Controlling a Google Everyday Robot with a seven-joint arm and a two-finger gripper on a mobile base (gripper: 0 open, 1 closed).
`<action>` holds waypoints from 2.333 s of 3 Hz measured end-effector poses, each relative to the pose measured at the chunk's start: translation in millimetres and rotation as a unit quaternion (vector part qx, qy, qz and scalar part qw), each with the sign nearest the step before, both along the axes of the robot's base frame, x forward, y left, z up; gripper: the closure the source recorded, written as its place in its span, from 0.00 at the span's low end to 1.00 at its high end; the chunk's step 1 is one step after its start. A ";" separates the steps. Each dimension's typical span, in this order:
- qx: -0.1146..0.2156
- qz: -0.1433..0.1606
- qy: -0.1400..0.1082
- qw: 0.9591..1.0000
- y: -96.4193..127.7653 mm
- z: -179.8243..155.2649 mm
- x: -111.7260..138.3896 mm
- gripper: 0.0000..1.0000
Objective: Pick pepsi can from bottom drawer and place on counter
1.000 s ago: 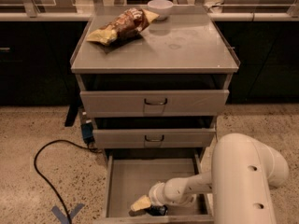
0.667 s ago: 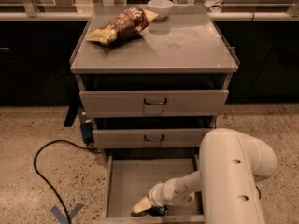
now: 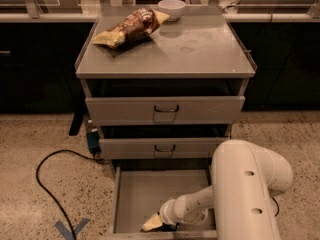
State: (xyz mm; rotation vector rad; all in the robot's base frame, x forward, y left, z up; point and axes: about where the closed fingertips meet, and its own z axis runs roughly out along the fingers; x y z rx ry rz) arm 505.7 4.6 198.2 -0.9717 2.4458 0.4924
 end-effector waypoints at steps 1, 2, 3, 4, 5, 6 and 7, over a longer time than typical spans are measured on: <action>-0.035 -0.007 0.002 0.999 -7.7 -22.2 -14.9 0.00; -0.067 -0.036 -0.021 0.997 -18.2 -34.4 -10.3 0.00; -0.083 -0.049 -0.042 0.994 -18.6 -30.1 -17.6 0.00; -0.082 -0.055 -0.048 0.994 -15.3 -29.6 -33.8 0.00; -0.092 -0.068 -0.056 0.992 -23.6 -34.9 -23.4 0.00; -0.092 -0.068 -0.056 0.992 -23.6 -34.9 -23.4 0.00; -0.097 -0.087 -0.061 0.990 -35.0 -31.4 -1.4 0.00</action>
Offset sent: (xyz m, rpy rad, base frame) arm -0.0036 -0.0335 -0.0463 -0.2138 -0.1030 -0.1471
